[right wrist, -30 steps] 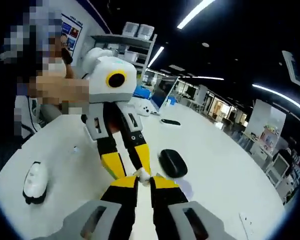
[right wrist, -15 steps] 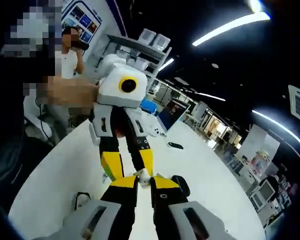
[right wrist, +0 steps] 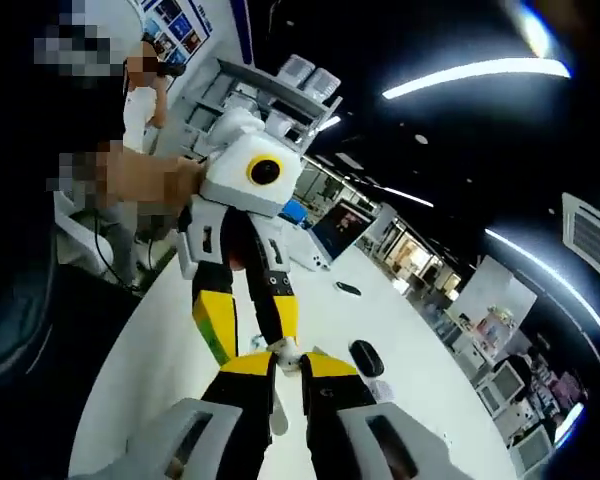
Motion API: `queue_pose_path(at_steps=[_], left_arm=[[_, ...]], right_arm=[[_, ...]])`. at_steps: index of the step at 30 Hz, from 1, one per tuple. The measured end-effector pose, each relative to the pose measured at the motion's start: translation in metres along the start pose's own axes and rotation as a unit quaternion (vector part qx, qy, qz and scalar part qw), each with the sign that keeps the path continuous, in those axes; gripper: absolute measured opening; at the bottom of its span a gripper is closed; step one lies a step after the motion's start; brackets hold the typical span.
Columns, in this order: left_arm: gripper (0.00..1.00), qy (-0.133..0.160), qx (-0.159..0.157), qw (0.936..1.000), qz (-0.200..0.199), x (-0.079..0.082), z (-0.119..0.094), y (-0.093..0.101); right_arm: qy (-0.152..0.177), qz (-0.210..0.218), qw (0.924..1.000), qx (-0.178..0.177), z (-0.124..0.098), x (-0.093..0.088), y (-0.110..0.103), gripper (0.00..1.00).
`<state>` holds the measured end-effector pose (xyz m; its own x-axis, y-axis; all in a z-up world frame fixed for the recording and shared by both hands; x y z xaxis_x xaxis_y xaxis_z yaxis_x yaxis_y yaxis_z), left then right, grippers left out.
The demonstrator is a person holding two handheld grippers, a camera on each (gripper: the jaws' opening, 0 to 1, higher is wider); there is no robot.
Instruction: Pick up the earbuds from the table and place the earbuds into the earbud case
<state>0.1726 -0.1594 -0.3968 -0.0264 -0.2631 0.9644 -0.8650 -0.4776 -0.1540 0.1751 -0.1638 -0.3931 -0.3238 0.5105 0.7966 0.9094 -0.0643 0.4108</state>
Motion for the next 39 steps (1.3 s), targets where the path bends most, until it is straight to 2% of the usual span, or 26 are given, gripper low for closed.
queue_pose_path(at_steps=[1,6,10,14,19,23,31,39], left_arm=[[0.22,-0.001,0.003,1.0,-0.007,-0.005,0.0,-0.001],[0.26,-0.015,0.03,0.9993,-0.015,-0.023,-0.001,-0.01],[0.26,-0.018,0.048,0.9982,-0.032,-0.034,-0.008,-0.018],[0.26,-0.032,0.079,0.9962,-0.02,-0.05,-0.013,-0.028],[0.26,-0.043,0.079,0.9955,-0.029,-0.064,-0.011,-0.028],[0.26,-0.042,0.074,0.9958,-0.035,-0.066,-0.011,-0.025],[0.26,-0.04,0.071,0.9959,-0.039,-0.067,-0.01,-0.023],[0.26,-0.039,0.071,0.9957,-0.044,-0.068,-0.011,-0.021]], right_arm=[[-0.013,-0.003,0.9998,-0.014,0.001,-0.005,-0.002,0.1],[-0.037,-0.011,0.9987,-0.033,0.012,-0.015,-0.007,0.1],[-0.072,-0.024,0.9956,-0.055,0.02,-0.026,-0.008,0.1],[-0.114,-0.022,0.9904,-0.076,0.026,-0.04,-0.008,0.1],[-0.139,-0.038,0.9865,-0.078,0.032,-0.042,-0.013,0.1],[-0.155,-0.046,0.9833,-0.085,0.025,-0.046,-0.011,0.1],[-0.166,-0.03,0.9809,-0.097,0.012,-0.056,-0.005,0.1],[-0.173,-0.027,0.9803,-0.091,0.01,-0.061,-0.008,0.1]])
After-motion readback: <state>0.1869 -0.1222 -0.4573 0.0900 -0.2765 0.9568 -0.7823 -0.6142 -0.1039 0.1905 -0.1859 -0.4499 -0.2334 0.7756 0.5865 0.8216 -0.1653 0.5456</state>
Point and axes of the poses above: the point that each gripper's makers call its tool centre point, and the gripper's own axes: z roughly forward along the fingers, y roughly to its right, x roughly out of its top, the point moved 1 cm from there along -z, roughly backward along the fingers, and after that the axes turned 15 degrees about x, right-handed, at the moved point
